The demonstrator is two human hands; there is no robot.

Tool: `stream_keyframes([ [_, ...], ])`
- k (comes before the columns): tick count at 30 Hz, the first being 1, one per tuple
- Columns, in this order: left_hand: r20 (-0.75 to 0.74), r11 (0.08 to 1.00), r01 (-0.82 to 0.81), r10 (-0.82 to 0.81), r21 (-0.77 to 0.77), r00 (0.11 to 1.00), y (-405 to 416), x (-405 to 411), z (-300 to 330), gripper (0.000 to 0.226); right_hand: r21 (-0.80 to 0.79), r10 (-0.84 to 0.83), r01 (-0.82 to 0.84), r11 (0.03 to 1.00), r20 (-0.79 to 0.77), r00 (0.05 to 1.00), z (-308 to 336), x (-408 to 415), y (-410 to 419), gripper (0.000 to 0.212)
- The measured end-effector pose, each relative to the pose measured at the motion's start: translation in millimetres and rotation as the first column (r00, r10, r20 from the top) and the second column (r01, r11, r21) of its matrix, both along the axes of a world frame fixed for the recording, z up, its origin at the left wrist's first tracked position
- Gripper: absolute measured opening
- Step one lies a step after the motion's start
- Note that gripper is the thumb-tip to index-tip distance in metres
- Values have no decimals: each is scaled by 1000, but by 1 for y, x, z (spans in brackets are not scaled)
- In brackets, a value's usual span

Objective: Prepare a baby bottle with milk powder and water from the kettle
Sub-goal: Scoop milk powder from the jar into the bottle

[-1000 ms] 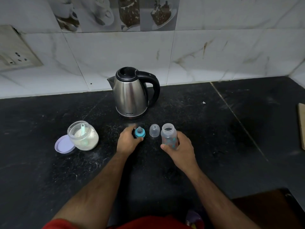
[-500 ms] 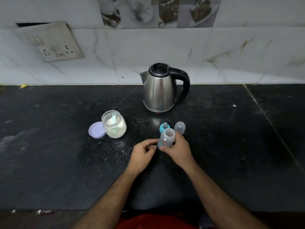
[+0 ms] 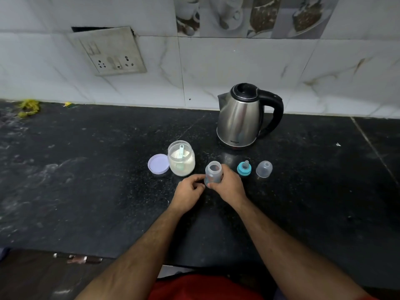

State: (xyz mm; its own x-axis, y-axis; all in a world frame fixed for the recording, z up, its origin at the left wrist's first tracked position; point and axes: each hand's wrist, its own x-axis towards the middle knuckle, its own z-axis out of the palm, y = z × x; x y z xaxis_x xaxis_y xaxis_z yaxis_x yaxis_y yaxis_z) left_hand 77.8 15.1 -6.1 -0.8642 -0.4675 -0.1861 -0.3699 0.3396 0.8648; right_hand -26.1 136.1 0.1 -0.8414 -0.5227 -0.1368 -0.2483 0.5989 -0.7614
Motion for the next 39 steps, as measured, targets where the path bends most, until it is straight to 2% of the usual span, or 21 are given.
stream_keyframes([
  [4,9,999,50,-50,3,999,-7,0,-2,36,54,-11,12,998,-14,1000,-1,3,-3,52],
  [6,8,999,33,-34,12,999,-10,1,-5,36,83,-4,4,997,-6,1000,1,3,-3,61],
  [9,-17,997,-73,73,14,997,-19,7,-10,27,128,24,-26,991,18,1000,4,0,2,83],
  [11,-79,981,-194,193,-8,978,-26,14,-13,14,140,21,-22,990,13,1000,8,-2,10,86],
  [13,-152,937,-349,340,-32,928,-35,23,-16,10,90,-31,34,995,-40,999,15,-5,15,70],
  [15,-186,883,-469,458,-17,869,-44,28,-17,17,4,-98,100,995,-120,988,27,-9,16,50],
  [18,-164,856,-517,506,-26,847,-56,23,-17,56,-119,-134,109,987,-225,965,52,-17,2,23],
  [20,-167,875,-484,474,-22,865,-65,14,-16,78,-145,-81,36,989,-318,944,67,-23,-15,7],
  [21,-171,894,-448,439,-14,882,-69,9,-15,85,-129,-34,-14,991,-361,932,74,-25,-24,8],
  [23,-179,933,-360,351,-18,919,-74,-3,-10,94,-63,88,-124,990,-411,907,85,-29,-42,10],
  [26,-225,959,-281,266,-38,937,-79,-15,-3,82,123,303,-278,953,-444,843,93,-36,-70,14],
  [30,-259,968,-242,252,71,932,-83,-19,-5,79,421,578,-424,802,-369,728,96,-42,-103,27],
  [36,-284,990,-129,138,48,949,-87,-25,-4,82,732,815,-433,526,-288,503,93,-50,-132,30],
  [39,-274,994,-104,107,24,956,-87,-28,-4,82,819,857,-356,451,-286,428,93,-53,-137,29],
])
